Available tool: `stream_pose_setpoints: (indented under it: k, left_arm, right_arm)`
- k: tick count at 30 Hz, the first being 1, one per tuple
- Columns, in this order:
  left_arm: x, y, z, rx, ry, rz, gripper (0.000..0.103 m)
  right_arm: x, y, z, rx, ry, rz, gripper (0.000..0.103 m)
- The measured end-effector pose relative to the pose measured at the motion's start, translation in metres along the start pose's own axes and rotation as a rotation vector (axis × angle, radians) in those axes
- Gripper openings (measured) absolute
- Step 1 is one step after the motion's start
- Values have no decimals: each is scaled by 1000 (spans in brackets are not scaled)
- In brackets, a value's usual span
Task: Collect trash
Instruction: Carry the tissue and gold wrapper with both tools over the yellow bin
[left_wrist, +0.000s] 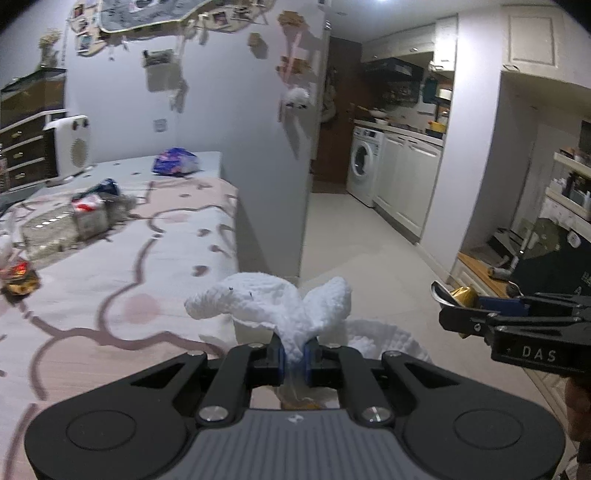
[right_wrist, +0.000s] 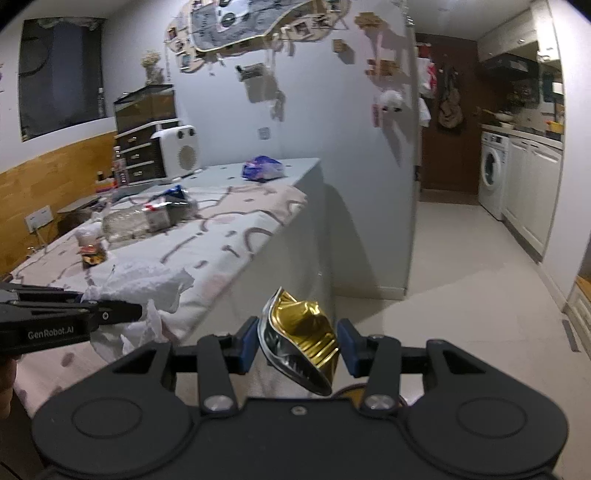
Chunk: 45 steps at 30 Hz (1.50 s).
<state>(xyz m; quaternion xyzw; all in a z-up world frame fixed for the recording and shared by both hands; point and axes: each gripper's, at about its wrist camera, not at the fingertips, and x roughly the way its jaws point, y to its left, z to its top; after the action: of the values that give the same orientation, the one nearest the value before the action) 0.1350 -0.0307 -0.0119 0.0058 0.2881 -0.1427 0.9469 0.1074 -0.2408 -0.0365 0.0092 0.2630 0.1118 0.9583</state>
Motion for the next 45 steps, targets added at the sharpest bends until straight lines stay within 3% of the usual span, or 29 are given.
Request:
stream_pose_setpoints:
  k: [12,25,45]
  left_arm:
    - [63,-56,-19,35,108,-86,10]
    - [157,-78,-53,6,280,-111,10]
    - [322,-66,-101,-89,499,-55,10]
  right_arm:
    - [6,-62,-38,91,67,-83,46]
    - [45,-119,-91,177,203,-139,46]
    - [177,-170,-141,282,397,-122,47]
